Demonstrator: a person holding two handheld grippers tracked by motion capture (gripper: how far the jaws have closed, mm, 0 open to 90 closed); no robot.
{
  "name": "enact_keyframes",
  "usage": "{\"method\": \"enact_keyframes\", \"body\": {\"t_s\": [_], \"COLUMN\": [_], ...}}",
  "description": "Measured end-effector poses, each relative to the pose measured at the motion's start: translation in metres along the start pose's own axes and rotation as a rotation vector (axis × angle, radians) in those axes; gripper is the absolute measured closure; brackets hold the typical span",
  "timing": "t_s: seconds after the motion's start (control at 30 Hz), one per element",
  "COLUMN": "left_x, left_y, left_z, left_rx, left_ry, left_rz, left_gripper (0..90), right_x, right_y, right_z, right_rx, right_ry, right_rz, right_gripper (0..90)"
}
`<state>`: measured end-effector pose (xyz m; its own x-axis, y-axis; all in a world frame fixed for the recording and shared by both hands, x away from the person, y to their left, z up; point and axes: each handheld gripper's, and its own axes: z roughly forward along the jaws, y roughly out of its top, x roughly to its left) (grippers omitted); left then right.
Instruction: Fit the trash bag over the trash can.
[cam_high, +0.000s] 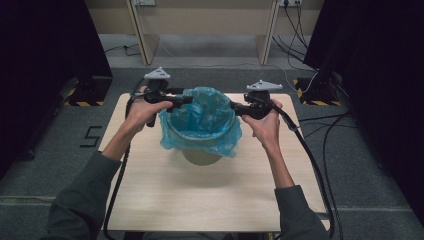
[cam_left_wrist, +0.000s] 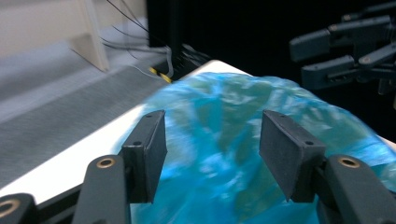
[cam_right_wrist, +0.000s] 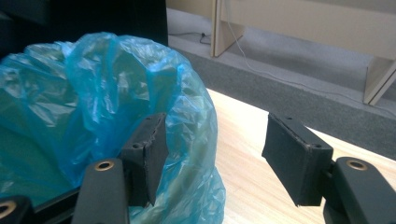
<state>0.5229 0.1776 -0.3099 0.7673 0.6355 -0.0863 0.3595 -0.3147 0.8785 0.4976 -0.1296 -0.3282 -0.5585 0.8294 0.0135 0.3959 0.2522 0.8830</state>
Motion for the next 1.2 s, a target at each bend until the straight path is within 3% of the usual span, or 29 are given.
{"method": "enact_keyframes", "body": {"t_s": [0.13, 0.3, 0.37, 0.4, 0.43, 0.57, 0.7, 0.97, 1.2], "left_x": [-0.005, -0.008, -0.011, -0.013, -0.013, -0.017, -0.019, -0.008, -0.007], "left_y": [0.008, 0.013, 0.016, 0.016, 0.017, 0.017, 0.013, -0.006, -0.011], "left_z": [0.022, 0.041, 0.048, 0.051, 0.053, 0.064, 0.079, 0.104, 0.105], "left_rx": [0.058, 0.098, 0.140, 0.131, 0.133, 0.155, 0.189, 0.260, 0.241], "left_ry": [0.015, 0.002, 0.017, 0.027, 0.023, 0.005, 0.001, 0.022, 0.026], "left_rz": [-0.001, -0.004, 0.011, 0.016, 0.008, 0.008, 0.010, 0.002, -0.001], "left_gripper": [36.5, 35.4, 34.0, 32.9, 32.8, 32.8, 32.8, 30.3, 29.5], "right_x": [0.002, 0.000, -0.004, -0.005, -0.008, -0.017, -0.022, -0.028, -0.029], "right_y": [-0.002, -0.009, -0.012, -0.014, -0.016, -0.028, -0.044, -0.076, -0.087], "right_z": [-0.007, -0.017, -0.026, -0.030, -0.037, -0.055, -0.065, -0.066, -0.065], "right_rx": [-0.008, -0.026, -0.041, -0.051, -0.072, -0.070, -0.072, -0.042, -0.038], "right_ry": [0.014, 0.023, 0.027, 0.028, 0.018, -0.025, -0.034, -0.038, -0.034], "right_rz": [-0.009, -0.002, 0.009, 0.019, 0.026, 0.024, 0.037, 0.064, 0.080], "right_gripper": [38.9, 38.4, 38.0, 38.0, 38.0, 37.9, 37.9, 37.8, 37.8]}}
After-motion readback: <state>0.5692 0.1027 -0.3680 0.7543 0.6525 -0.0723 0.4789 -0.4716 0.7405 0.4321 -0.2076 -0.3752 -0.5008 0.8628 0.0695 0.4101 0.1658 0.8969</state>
